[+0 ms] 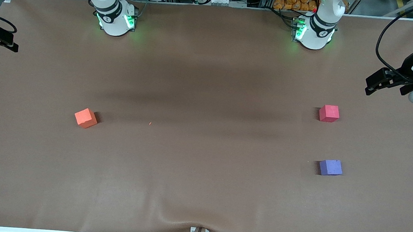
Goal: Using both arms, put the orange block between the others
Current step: 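Reach the right gripper down toward the orange cube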
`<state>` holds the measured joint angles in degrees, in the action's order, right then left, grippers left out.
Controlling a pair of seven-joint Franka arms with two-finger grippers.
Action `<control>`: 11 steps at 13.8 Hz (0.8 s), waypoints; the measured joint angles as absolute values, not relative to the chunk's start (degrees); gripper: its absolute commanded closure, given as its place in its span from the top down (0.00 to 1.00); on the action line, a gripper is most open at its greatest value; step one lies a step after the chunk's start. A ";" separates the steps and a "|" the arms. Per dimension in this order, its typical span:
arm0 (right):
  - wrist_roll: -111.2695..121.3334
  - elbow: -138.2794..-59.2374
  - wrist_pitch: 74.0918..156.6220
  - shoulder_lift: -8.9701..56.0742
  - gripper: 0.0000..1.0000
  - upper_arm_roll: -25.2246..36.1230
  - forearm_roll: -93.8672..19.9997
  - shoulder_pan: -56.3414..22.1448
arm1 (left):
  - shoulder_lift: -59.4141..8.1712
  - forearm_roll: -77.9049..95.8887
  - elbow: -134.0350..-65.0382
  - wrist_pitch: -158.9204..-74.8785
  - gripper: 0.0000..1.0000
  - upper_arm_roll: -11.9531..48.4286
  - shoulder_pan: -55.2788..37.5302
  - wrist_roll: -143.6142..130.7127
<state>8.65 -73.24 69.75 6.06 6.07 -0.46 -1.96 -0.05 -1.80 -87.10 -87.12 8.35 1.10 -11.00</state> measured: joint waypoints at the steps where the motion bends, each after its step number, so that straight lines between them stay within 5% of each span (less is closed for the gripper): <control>1: 8.65 -73.24 69.75 6.06 1.00 6.07 -0.46 -1.96 | -0.04 -1.80 -87.09 -86.88 1.00 8.35 1.10 -11.00; 7: 8.65 -73.30 70.12 6.23 1.00 6.04 -0.65 -1.96 | -0.03 -1.80 -86.76 -86.57 1.00 8.15 1.31 -8.48; 11: 8.66 -78.22 77.76 8.28 1.00 5.97 -0.77 -1.96 | -0.03 -1.80 -86.57 -86.49 1.00 7.80 2.43 -5.92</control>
<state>8.66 -78.22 77.76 8.28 5.97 -0.77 -1.96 -0.03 -1.80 -86.57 -86.49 7.80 2.43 -5.92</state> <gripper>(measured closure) 0.000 0.000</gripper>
